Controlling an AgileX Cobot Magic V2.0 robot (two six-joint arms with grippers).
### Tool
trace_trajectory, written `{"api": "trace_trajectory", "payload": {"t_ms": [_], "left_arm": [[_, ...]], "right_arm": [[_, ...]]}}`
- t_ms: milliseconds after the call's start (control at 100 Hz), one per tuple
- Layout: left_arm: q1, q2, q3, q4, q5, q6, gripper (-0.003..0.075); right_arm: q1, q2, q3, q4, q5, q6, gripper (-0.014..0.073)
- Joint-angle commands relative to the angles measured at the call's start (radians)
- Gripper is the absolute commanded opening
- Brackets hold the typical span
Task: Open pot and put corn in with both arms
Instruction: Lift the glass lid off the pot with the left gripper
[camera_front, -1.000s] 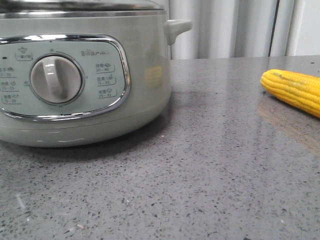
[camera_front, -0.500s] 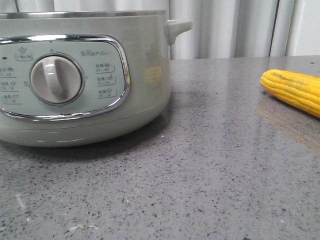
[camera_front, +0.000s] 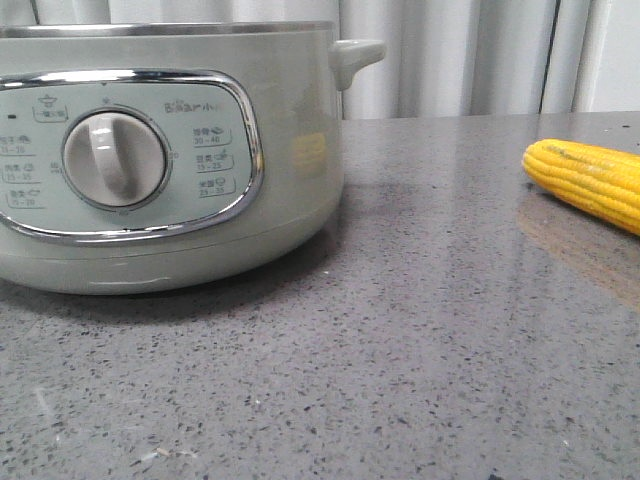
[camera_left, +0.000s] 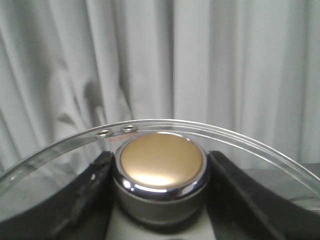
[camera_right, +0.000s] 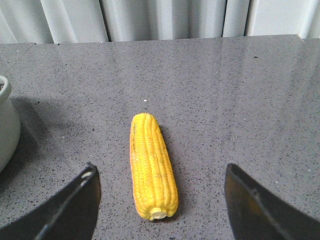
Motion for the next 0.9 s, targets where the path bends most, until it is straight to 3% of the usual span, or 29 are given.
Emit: {"api": "trace_trajectory", "payload": {"t_ms": [0,130,410,890], "left_arm": [[0.083,-0.021,-0.018,-0.006,-0.113,-0.001,0.0218],[0.171,-0.025,0.012,-0.006,-0.130,-0.001,0.0218],[0.237,0.032,0.063,-0.031,-0.157,-0.001,0.0218],[0.243,0.257,0.101,-0.062,-0.192,-0.001,0.0218]], "right_arm": [[-0.001,0.016,-0.028,-0.010,-0.081,-0.008,0.0460],[-0.001,0.016,-0.028,-0.010,-0.083,-0.008,0.0460],[0.027,0.016,-0.028,-0.010,-0.083,-0.008,0.0460],[0.072,0.016,-0.028,-0.010,-0.085,-0.008,0.0460]]}}
